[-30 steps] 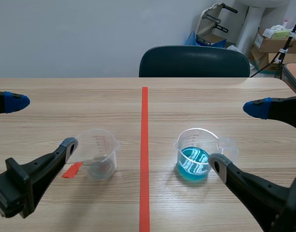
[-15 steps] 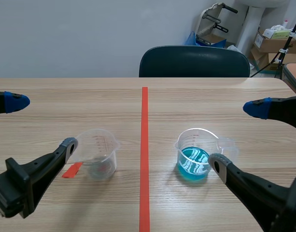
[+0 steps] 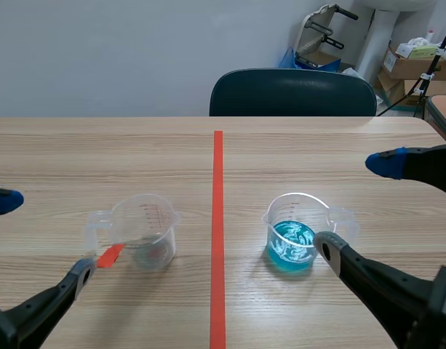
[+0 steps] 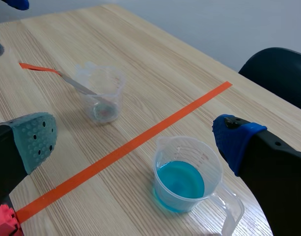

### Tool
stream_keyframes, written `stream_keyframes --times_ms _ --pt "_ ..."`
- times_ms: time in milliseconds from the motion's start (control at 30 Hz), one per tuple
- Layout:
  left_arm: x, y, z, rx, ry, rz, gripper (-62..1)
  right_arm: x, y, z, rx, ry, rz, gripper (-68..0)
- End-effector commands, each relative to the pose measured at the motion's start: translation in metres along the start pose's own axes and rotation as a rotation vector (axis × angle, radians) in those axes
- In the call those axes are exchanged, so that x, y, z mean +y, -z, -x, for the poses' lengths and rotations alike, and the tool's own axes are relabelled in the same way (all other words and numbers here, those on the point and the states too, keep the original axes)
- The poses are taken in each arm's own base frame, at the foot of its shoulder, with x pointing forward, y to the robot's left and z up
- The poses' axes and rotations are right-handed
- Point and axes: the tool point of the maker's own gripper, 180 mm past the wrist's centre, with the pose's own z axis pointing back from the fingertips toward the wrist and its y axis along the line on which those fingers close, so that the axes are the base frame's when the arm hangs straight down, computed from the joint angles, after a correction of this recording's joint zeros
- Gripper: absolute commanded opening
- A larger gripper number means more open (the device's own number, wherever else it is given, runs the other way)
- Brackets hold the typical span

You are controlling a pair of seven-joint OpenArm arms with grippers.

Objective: Do the redox reaction experiment

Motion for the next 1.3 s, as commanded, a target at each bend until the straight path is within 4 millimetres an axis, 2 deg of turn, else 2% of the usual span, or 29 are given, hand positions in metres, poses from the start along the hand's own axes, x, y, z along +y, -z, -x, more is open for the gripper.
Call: stream_keyframes --times_ms 0,100,200,600,1033,1267 --pt "-0.003 -0.005 -0.004 -0.017 -0.021 -0.003 1.4 -0.011 0.006 -0.013 -0.029 -0.051 0.006 0.4" --pt "-0.007 -0.015 0.004 0.010 -0.049 -0.012 1.4 -0.016 0.016 -0.015 -0.017 -0.097 -0.005 0.4" --pt "-0.010 -0.025 0.012 0.035 -0.073 -0.025 1.4 -0.011 0.029 -0.012 0.012 -0.157 -0.049 0.4" --pt "-0.020 -0.056 0.034 0.131 -0.124 -0.082 1.4 0.042 0.089 -0.009 0.005 -0.369 -0.287 0.4" --pt "-0.016 -0.055 0.026 0.081 -0.125 -0.103 1.4 0.109 0.142 0.026 0.016 -0.502 -0.504 0.4" --pt "-0.015 -0.055 0.026 0.082 -0.125 -0.104 1.4 0.127 0.169 0.026 -0.024 -0.531 -0.494 0.4"
